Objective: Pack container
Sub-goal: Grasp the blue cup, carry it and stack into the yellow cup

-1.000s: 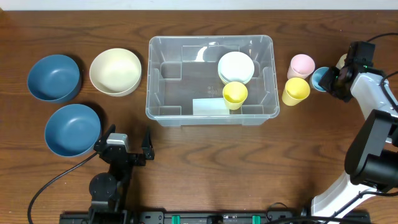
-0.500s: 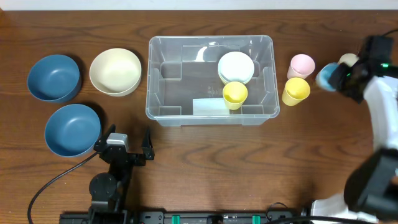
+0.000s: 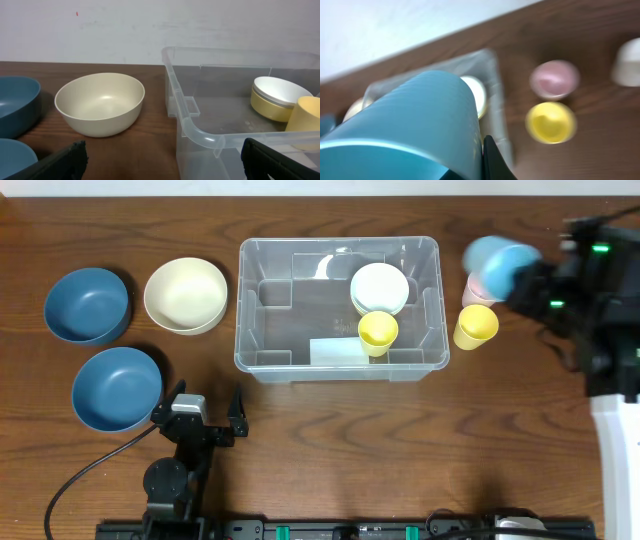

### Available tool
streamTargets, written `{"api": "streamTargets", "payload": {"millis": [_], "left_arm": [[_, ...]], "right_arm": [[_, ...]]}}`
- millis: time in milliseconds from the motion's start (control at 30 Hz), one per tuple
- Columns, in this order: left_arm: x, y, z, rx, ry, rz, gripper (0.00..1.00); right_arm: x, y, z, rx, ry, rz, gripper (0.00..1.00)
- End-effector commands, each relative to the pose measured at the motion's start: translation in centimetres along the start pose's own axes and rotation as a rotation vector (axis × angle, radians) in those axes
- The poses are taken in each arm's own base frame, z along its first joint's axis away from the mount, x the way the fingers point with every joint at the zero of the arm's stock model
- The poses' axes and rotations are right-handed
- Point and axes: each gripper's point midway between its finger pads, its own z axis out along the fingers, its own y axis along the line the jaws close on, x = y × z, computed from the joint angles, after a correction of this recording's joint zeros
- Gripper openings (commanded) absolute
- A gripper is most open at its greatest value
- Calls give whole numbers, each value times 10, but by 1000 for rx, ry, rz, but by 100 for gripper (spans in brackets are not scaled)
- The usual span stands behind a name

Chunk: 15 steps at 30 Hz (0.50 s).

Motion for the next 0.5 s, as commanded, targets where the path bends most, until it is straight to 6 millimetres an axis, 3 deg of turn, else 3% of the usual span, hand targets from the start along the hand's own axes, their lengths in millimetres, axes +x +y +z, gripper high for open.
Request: {"api": "streamTargets", "payload": {"millis": [0, 100, 300, 467], "left_arm": [[15, 0, 1, 6, 47, 11, 98], [15, 0, 1, 6, 47, 11, 98], [15, 0, 1, 6, 47, 11, 98], [15, 0, 1, 6, 47, 11, 98]], "right_arm": [[26, 23, 26, -3, 93, -88, 1], [52, 35, 55, 27, 184, -146, 1], [100, 39, 106, 79, 364, -189, 1], [124, 36, 129, 110, 448, -193, 1]]}}
